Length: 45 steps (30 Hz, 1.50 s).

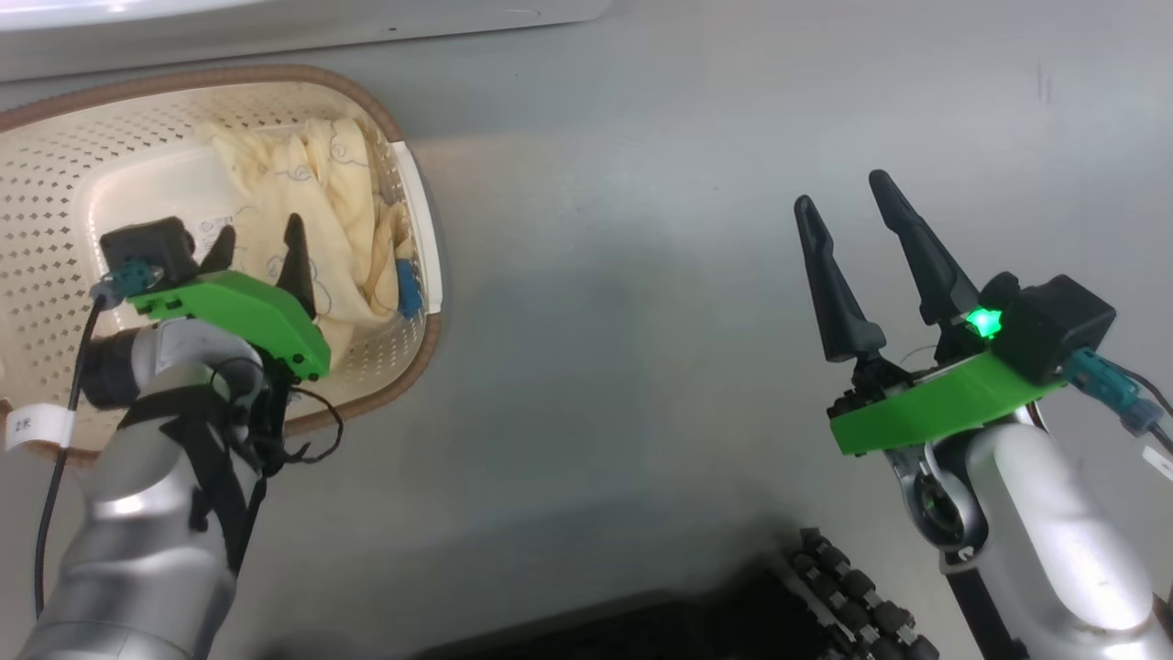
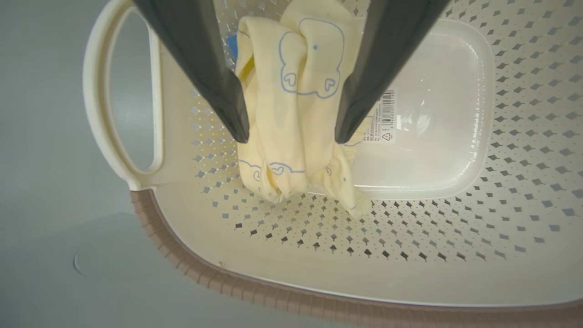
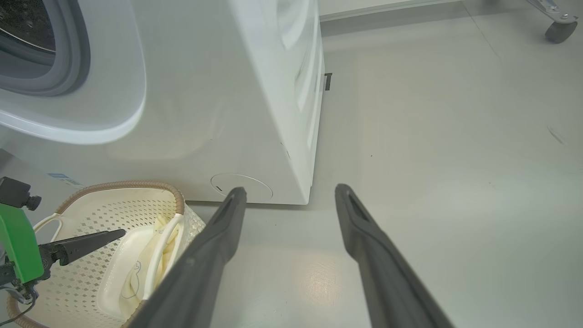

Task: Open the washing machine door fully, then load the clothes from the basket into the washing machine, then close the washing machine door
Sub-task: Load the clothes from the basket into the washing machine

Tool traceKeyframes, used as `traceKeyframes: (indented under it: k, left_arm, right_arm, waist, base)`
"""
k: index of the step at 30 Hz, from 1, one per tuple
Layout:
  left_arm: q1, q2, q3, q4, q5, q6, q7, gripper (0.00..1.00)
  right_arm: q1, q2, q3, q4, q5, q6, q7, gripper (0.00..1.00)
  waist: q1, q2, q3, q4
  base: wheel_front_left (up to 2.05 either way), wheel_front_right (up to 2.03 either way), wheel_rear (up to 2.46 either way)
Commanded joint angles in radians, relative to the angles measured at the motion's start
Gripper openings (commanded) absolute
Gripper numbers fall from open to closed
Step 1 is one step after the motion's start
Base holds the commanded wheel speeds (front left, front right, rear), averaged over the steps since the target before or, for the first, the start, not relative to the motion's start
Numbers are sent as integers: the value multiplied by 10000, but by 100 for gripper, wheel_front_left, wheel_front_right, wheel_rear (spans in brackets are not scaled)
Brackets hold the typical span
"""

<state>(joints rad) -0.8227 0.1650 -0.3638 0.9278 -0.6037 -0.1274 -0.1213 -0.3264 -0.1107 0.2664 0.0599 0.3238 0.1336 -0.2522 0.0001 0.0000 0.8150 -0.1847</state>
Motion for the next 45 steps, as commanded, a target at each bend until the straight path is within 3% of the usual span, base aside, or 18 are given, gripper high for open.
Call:
traceKeyframes:
  k: [1, 17, 29, 35, 45]
  left_arm:
    - [-12, 233, -22, -59, -172, -28, 58, 100]
    - [-1152, 862, -1558, 1051, -833, -31, -106, 100]
    - [-1848, 958, -2370, 1000, -1977, -32, 597, 100]
    - [-2237, 1045, -2953, 1561, -1985, -32, 1107, 100]
    - [-2688, 964, -3391, 2859, -1740, 71, 983, 100]
  right_arm:
    - [69, 42, 205, -285, -73, -29, -95, 100]
    - [-65, 189, 203, -408, -41, -29, -95, 100]
    - [-135, 301, 289, -357, -75, -29, -95, 100]
    - [-143, 324, 398, -369, -85, -29, -95, 100]
    - [81, 313, 602, -377, -88, -29, -95, 100]
  waist:
    - [-1, 0, 134, -33]
    - [-1, 0, 1185, -206]
    - [-1, 0, 1642, -262]
    - [-1, 0, 1733, -390]
    - [-1, 0, 1739, -724]
  base:
    - [0, 0, 0]
    - [0, 0, 0]
    - [0, 0, 0]
    - [0, 0, 0]
    - [0, 0, 0]
